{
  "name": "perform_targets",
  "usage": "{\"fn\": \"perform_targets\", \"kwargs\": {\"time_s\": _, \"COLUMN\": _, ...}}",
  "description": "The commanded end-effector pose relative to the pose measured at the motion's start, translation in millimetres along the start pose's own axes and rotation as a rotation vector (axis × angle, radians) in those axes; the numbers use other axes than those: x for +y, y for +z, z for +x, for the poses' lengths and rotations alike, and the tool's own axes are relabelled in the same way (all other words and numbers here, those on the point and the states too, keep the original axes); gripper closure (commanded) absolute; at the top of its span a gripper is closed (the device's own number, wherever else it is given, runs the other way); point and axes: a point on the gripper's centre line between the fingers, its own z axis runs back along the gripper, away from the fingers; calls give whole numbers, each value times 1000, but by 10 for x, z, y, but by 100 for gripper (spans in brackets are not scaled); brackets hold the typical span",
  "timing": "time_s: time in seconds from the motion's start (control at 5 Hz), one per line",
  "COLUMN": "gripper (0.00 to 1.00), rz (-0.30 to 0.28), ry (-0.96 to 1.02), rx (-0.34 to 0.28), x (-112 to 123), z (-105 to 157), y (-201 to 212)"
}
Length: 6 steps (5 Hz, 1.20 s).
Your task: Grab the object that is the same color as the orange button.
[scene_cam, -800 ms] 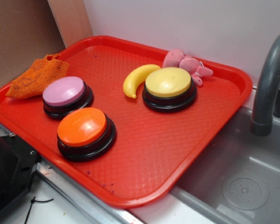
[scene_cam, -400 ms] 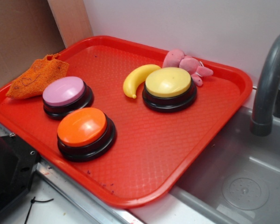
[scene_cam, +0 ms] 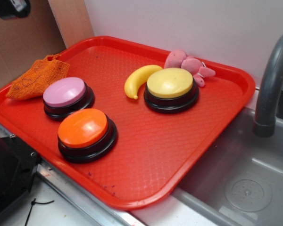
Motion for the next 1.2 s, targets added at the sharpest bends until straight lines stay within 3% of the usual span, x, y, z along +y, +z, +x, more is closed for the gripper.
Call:
{"fn": "perform_targets", "kwargs": {"time_s": 0.0, "gripper": 0, "rz": 106, "ry": 414, "rx": -28, "x": 459, "z": 323, "y": -535}}
{"fn": "perform_targets", "kwargs": {"time_s": 0.2, "gripper": 0, "rz": 175, "ry": 655, "rx": -35, "x": 733, "z": 414, "y": -821}}
{"fn": "perform_targets", "kwargs": {"time_s": 0.6, "gripper": 0, "rz": 296, "ry": 800, "rx": -1, "x": 1086, "z": 469, "y": -1268}}
{"fn": "perform_targets", "kwargs": {"time_s": 0.8, "gripper": 0, "rz": 243, "ry": 767, "rx": 0, "x": 1149, "z": 497, "y": -1471}}
{"fn": "perform_targets", "kwargs": {"time_s": 1.0, "gripper": 0, "rz": 270, "ry": 750, "rx": -52, "x": 1179, "z": 491, "y": -1601}}
